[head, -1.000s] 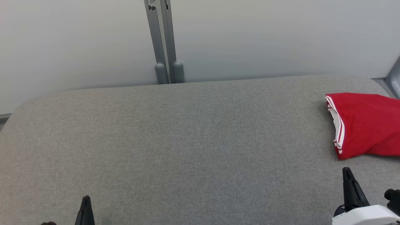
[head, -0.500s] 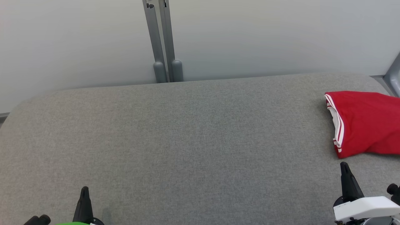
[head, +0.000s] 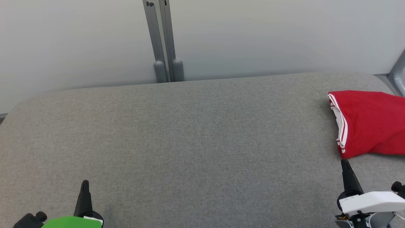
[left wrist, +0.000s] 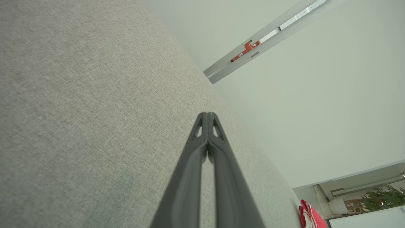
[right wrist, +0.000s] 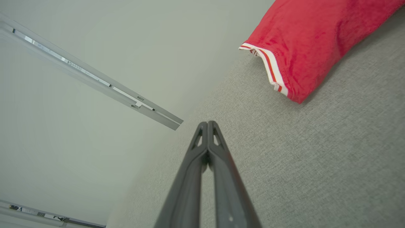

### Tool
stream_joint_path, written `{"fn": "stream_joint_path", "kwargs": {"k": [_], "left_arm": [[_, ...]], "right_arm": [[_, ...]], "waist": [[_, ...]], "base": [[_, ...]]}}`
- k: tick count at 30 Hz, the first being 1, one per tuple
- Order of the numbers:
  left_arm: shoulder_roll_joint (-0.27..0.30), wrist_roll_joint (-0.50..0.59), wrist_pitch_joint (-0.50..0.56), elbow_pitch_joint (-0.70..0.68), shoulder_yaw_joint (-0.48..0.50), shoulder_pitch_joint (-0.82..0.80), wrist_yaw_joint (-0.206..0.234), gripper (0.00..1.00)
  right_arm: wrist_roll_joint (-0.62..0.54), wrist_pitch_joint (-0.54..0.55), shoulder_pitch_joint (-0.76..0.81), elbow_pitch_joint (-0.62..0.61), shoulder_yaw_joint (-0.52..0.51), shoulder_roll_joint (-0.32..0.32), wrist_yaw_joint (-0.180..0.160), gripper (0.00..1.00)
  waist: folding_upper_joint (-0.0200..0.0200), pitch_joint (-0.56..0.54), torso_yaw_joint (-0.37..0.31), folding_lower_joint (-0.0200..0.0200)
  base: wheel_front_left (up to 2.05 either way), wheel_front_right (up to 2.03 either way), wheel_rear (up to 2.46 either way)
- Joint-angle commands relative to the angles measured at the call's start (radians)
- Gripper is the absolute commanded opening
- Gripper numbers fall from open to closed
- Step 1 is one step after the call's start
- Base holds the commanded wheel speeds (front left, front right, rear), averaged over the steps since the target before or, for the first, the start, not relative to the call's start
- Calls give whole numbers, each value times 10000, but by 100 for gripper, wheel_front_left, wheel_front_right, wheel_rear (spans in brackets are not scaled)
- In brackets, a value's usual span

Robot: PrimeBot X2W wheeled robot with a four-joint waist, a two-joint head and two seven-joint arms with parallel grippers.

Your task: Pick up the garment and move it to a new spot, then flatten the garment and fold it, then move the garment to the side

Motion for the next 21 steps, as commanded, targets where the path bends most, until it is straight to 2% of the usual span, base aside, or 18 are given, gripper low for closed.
{"fn": "stream_joint_path", "kwargs": {"k": [1, 21], "left_arm": [[67, -305, 67, -112, 41, -328, -63, 0], [84, -2274, 610, -93, 119, -815, -99, 0]], "right_arm": [[349, 78, -259, -45, -26, -18, 4, 0], [2509, 636, -772, 264, -32, 41, 4, 0]], "waist": [[0, 9, -6, 0], [0, 118, -77, 0]], "base": [[0, 0, 0], [0, 0, 0]]}}
